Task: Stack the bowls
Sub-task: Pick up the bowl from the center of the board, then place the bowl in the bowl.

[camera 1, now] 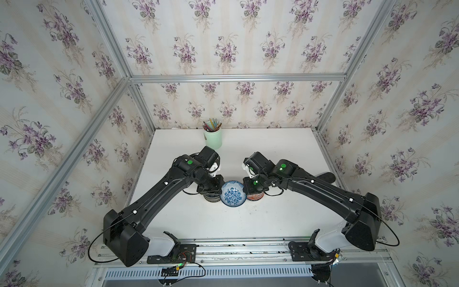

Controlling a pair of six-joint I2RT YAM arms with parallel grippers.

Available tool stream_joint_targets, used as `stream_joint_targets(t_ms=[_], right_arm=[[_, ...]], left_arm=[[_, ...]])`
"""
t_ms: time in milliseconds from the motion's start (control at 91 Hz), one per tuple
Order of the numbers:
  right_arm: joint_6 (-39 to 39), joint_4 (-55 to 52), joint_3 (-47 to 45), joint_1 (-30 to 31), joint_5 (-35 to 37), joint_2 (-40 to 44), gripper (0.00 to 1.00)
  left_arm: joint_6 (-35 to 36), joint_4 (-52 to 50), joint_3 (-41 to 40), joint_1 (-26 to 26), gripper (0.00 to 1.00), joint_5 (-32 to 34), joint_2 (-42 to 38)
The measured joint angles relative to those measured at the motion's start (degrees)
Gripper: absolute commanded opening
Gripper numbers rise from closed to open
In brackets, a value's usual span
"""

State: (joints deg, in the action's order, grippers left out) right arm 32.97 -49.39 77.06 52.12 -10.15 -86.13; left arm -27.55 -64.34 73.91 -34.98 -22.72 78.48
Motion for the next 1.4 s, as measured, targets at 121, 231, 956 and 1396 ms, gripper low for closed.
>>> stream_joint_targets(t_ms=[121,231,956,1396], right_arm=[[-0.17,-0.46,1.86,0.04,-0.26,-0.92,0.00],[-0.44,-1.16,3.85,0.04,-0.17,-1.95,0.00],[-4.39,-2.60,0.92,-16.98,-2.32,-2.93,0.00],[-5.11,1.70,-7.98,-20.37,-2.99,-1.97,0.00]], left_arm=[[0.07,0.57,0.04,0.02,0.54,-0.20,-0.37],[0.44,0.83,0.31,0.00,0.65,0.39,-2.10],[0.20,2.64,-8.90,0.20,0.72,20.55,-26.84],[0.17,2.32,-14.12,0.31,0.71,22.75,-28.98]])
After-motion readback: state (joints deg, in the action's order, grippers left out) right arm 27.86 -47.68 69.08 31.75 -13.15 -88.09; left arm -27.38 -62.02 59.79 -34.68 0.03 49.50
